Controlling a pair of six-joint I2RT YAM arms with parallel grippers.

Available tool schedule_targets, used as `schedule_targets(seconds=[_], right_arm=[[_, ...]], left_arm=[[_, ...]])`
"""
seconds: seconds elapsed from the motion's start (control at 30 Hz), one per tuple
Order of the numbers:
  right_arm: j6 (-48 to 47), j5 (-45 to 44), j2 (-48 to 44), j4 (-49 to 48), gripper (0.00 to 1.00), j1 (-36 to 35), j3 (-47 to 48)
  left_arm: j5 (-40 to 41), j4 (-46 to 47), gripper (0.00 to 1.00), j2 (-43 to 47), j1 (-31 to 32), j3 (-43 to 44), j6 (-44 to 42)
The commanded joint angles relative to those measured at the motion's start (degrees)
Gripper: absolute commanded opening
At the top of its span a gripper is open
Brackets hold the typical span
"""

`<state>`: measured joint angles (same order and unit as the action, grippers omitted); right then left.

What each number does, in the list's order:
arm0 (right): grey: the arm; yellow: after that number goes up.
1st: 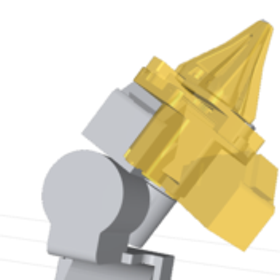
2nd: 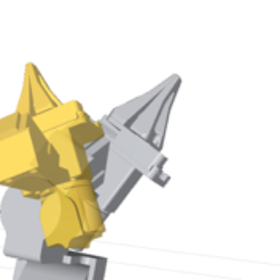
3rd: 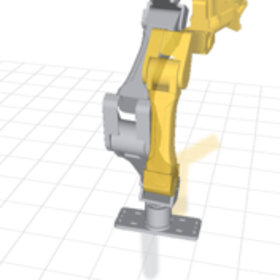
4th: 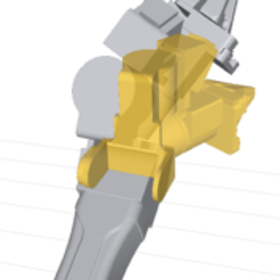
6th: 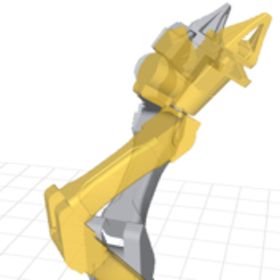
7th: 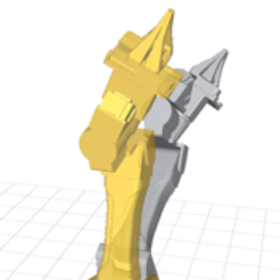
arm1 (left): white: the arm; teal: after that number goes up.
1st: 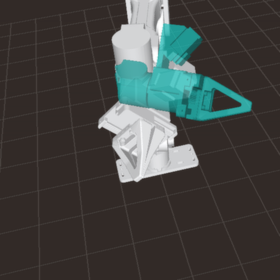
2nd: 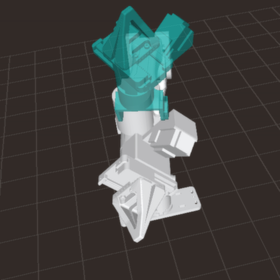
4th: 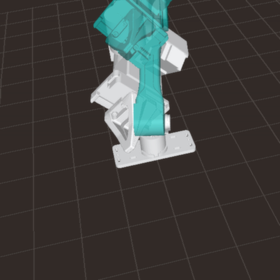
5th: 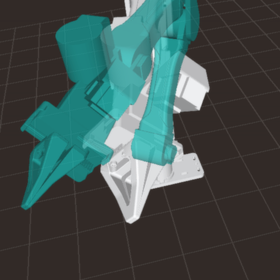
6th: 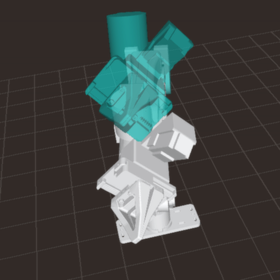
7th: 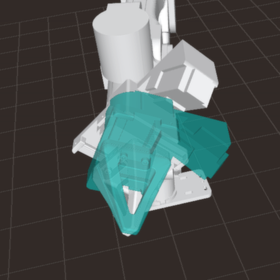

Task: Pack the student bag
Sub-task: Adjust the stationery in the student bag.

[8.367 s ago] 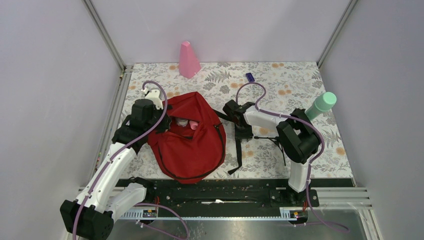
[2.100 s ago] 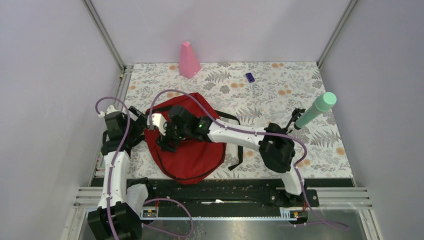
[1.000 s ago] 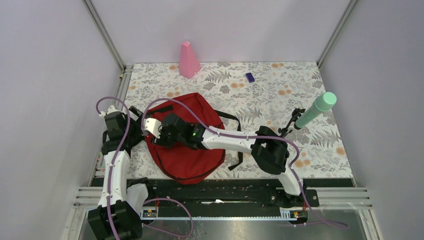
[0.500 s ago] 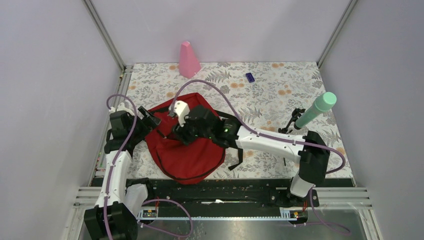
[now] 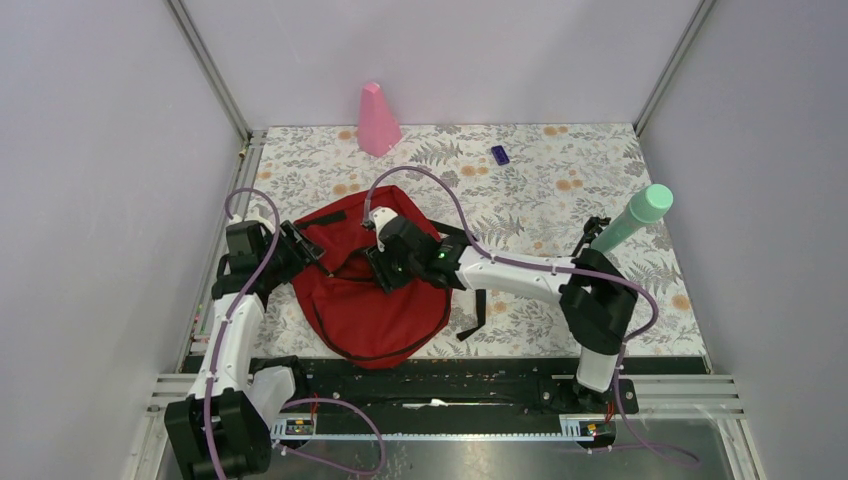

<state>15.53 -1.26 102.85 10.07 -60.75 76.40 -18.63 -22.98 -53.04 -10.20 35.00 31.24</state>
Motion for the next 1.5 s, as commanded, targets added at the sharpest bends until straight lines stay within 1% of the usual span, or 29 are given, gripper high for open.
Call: schedule_targets(seconds=[0.0, 0.13, 0.63, 0.8, 1.03, 1.07, 1.13, 1.17, 1.23, 1.27, 1.37, 1.47], right_arm=[[2.29, -5.29, 2.43, -1.65, 0.52, -0.24, 3.39], [1.96, -6.27, 3.31, -3.02, 0.54, -0.27, 3.32], [2.45, -6.29, 4.74, -7.18, 0.53, -0.24, 4.99], [3.17, -6.13, 7.35, -6.45, 0.53, -0.24, 7.1], [3.81, -7.15, 7.1, -6.19, 0.53, -0.38, 5.81], [3.77, -6.91, 7.19, -5.93, 0.52, -0.34, 5.78], [3.76, -6.54, 7.15, -5.32, 0.46, -0.38, 5.86], [3.54, -6.53, 6.96, -5.08, 0.4, -0.34, 5.78], [2.43, -6.77, 6.31, -4.25, 0.27, -0.33, 5.81], [1.76, -6.63, 5.94, -3.78, 0.23, -0.33, 5.96], [-1.16, -4.21, 5.18, -1.4, 0.17, -0.33, 7.25], [-2.67, -2.23, 5.48, 2.79, 0.14, -0.34, 9.38]], left_arm=[[-2.33, 0.75, 0.58, -0.65, 0.09, 1.71, -1.51], [-2.38, 0.9, 0.54, -1.16, 0.09, 2.11, -1.8], [-4.07, 1.53, 0.37, -3.73, 0.08, 2.72, -2.33], [-5.86, 2.07, 0.32, -4.17, 0.06, 2.77, -2.72], [-8.69, 2.5, 0.29, -4.04, 0.08, 3.42, -4.26], [-9.07, 2.5, 0.28, -4.23, 0.09, 3.53, -4.5], [-10.26, 2.36, 0.26, -4.84, 0.09, 3.73, -4.98], [-11.14, 2.21, 0.24, -5.46, 0.09, 3.96, -5.35], [-12.8, 1.9, 0.17, -6.48, 0.06, 4.46, -5.74], [-13.1, 1.89, 0.15, -6.81, 0.08, 4.54, -5.75], [-13.48, 2.04, 0.05, -7.03, 0.09, 4.68, -5.67], [-13.64, 2.23, 0.0, -6.29, 0.09, 4.31, -5.58]])
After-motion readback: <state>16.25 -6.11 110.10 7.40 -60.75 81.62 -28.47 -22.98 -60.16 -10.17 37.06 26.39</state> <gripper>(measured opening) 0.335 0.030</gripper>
